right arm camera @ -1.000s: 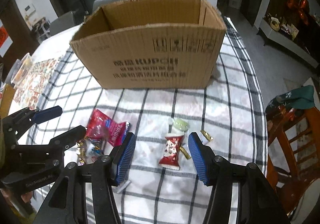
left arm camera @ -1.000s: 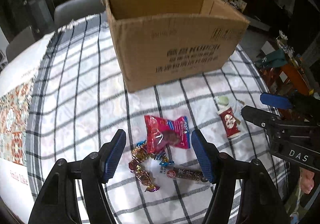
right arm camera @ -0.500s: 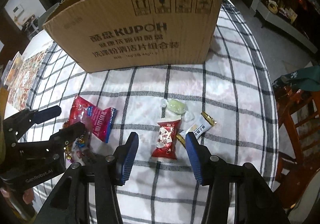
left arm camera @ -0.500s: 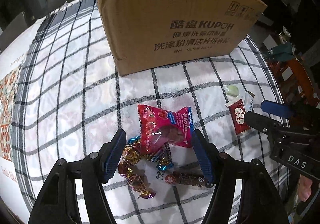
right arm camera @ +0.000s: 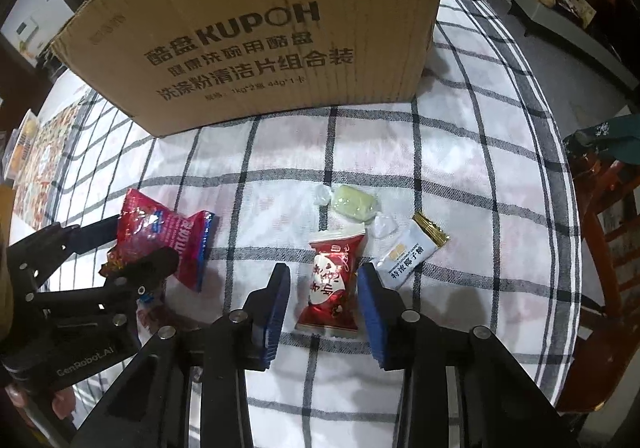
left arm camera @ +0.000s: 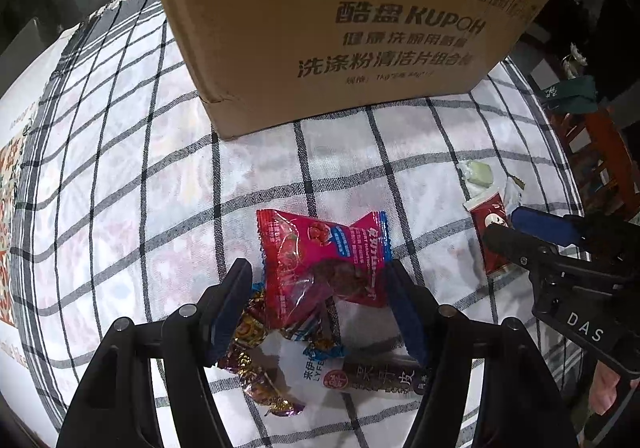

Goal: Organize snacks
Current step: 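Grasp the red candy bag with the left tool while the right tool grasps the red-and-white packet, then lift and carry the red candy bag and red-and-white packet over the box with both tools, then open both tools to drop the bag and packet into the box, then move both tools back down to the wrapped candies and stick packet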

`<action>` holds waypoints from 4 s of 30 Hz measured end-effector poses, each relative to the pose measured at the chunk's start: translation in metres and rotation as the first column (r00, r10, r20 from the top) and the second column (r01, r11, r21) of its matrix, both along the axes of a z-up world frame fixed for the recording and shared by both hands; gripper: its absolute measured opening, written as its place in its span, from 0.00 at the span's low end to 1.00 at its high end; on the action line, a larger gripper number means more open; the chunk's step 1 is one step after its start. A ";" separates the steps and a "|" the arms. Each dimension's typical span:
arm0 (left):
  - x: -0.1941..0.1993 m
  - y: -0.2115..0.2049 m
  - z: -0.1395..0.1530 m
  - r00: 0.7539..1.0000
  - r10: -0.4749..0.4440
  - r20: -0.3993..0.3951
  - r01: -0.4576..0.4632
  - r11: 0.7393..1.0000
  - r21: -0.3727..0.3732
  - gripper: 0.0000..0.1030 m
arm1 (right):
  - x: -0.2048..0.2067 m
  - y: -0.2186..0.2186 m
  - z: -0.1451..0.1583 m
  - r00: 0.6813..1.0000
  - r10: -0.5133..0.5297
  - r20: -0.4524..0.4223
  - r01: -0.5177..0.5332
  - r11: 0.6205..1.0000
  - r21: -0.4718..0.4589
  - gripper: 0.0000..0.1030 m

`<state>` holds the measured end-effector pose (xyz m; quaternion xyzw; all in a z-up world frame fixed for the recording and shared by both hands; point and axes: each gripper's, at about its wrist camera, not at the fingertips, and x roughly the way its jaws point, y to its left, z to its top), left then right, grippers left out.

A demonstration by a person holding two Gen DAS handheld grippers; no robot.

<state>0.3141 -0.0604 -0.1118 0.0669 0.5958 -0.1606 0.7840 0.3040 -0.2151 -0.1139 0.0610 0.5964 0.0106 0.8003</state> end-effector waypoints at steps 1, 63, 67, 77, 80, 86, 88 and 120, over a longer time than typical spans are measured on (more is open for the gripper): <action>0.001 -0.001 -0.001 1.000 0.000 -0.001 0.000 1.000 0.006 0.65 | 0.002 0.000 -0.002 1.000 -0.002 -0.003 0.002 1.000 0.002 0.35; -0.021 -0.006 0.143 0.953 0.005 0.303 0.032 0.992 -0.118 0.40 | -0.009 -0.004 0.127 0.953 0.033 0.302 -0.047 0.998 0.038 0.22; -0.013 -0.005 0.158 0.944 0.007 0.329 0.033 0.992 -0.118 0.40 | -0.001 -0.003 0.144 0.942 0.044 0.334 -0.056 0.998 0.026 0.22; 0.019 -0.006 0.187 0.925 0.022 0.378 0.023 0.993 -0.113 0.40 | 0.034 -0.006 0.173 0.911 0.058 0.408 -0.074 0.997 0.023 0.22; 0.031 -0.008 0.191 0.921 0.024 0.388 0.022 0.993 -0.112 0.40 | 0.047 -0.009 0.178 0.905 0.056 0.422 -0.075 0.997 0.029 0.22; 0.060 -0.013 0.192 0.924 0.033 0.382 0.008 0.994 -0.105 0.40 | 0.071 -0.014 0.183 0.897 0.050 0.440 -0.072 0.997 0.034 0.22; 0.069 -0.016 0.190 0.925 0.034 0.379 0.004 0.995 -0.098 0.40 | 0.081 -0.015 0.182 0.898 0.049 0.436 -0.071 0.997 0.034 0.22; 0.003 0.000 0.189 0.901 0.030 0.432 0.018 0.994 -0.106 0.60 | 0.026 -0.005 0.179 0.876 0.076 0.476 -0.115 0.992 0.054 0.35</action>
